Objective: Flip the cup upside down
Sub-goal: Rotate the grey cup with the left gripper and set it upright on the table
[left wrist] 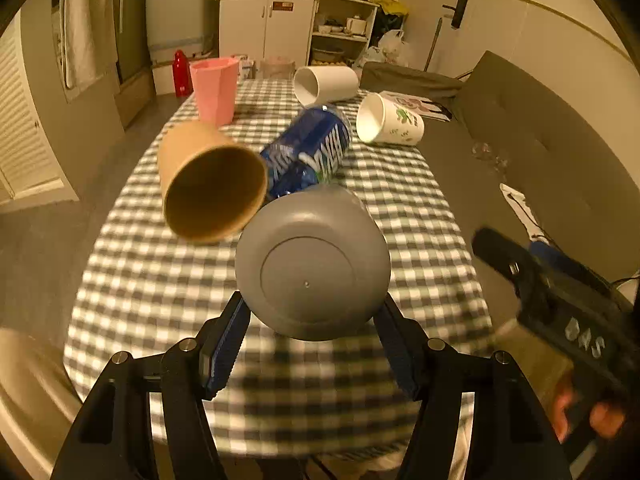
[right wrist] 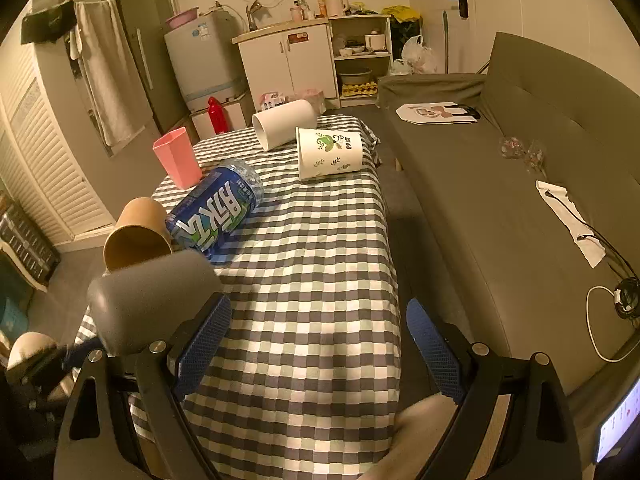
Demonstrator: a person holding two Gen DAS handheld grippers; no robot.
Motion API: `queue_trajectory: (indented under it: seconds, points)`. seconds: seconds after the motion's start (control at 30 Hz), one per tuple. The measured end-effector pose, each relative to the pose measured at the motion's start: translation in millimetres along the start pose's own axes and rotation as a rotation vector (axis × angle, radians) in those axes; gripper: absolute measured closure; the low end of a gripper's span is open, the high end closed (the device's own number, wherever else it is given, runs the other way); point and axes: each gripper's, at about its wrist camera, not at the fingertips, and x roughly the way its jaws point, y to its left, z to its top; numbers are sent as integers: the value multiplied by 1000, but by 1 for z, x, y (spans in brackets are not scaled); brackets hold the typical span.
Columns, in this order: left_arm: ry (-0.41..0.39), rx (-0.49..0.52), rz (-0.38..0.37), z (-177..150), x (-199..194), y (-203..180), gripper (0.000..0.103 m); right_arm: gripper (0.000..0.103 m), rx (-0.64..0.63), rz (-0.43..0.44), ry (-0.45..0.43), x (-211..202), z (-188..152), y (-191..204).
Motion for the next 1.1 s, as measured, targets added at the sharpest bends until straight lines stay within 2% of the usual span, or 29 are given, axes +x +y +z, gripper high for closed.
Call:
queue_trajectory:
  seconds: [0.3, 0.43, 0.67, 0.8, 1.1]
  points:
    - [-10, 19, 4, 24, 0, 1, 38, 13, 5, -1, 6, 1, 0, 0]
    - [32, 41, 1, 19, -8, -4, 38, 13, 13, 3, 10, 3, 0, -2]
    - [36, 62, 10, 17, -8, -10, 39, 13, 26, 14, 18, 5, 1, -4]
    - [27, 55, 5, 25, -1, -9, 43, 13, 27, 10, 19, 5, 1, -5]
    - [-21, 85, 0, 18, -2, -9, 42, 13, 57, 12, 4, 1, 2, -11]
